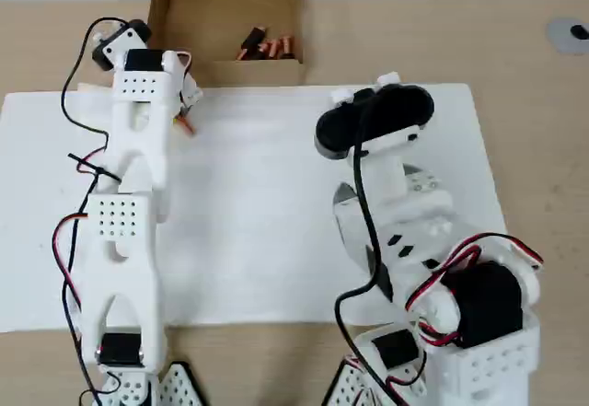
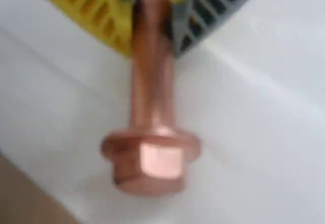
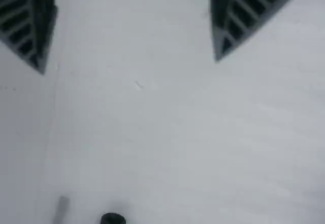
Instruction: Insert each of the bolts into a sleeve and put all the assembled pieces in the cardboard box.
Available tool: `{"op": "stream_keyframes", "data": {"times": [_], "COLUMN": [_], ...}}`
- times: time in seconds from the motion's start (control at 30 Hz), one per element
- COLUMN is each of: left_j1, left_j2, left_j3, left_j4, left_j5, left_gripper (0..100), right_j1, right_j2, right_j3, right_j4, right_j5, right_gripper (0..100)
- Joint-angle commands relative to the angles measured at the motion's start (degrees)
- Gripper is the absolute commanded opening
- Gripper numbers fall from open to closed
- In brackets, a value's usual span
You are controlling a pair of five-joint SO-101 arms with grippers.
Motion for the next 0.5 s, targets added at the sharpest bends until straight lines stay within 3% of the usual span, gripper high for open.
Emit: {"op": "stream_keyframes", "data": {"times": [0.0,0.27,0.47], "left_j1": [-0.9,-0.5,-1.0], "left_j2": [-1.5,-2.2,-7.4], "left_j3": [-6.2,-33.8,-33.1], "left_j4": [5.0,15.7,16.1], "left_j5": [-1.0,-8.1,-12.7], "left_gripper": [1,1,1], "right_j1": [1.1,1.1,1.1], "right_j2": [-0.3,-0.5,-0.5], "right_j3": [0.1,-0.2,-0.2], "right_j4": [-0.4,2.1,2.1], "right_j5": [-0.4,-0.5,-0.5], "right_gripper": [25.3,25.3,25.3]}}
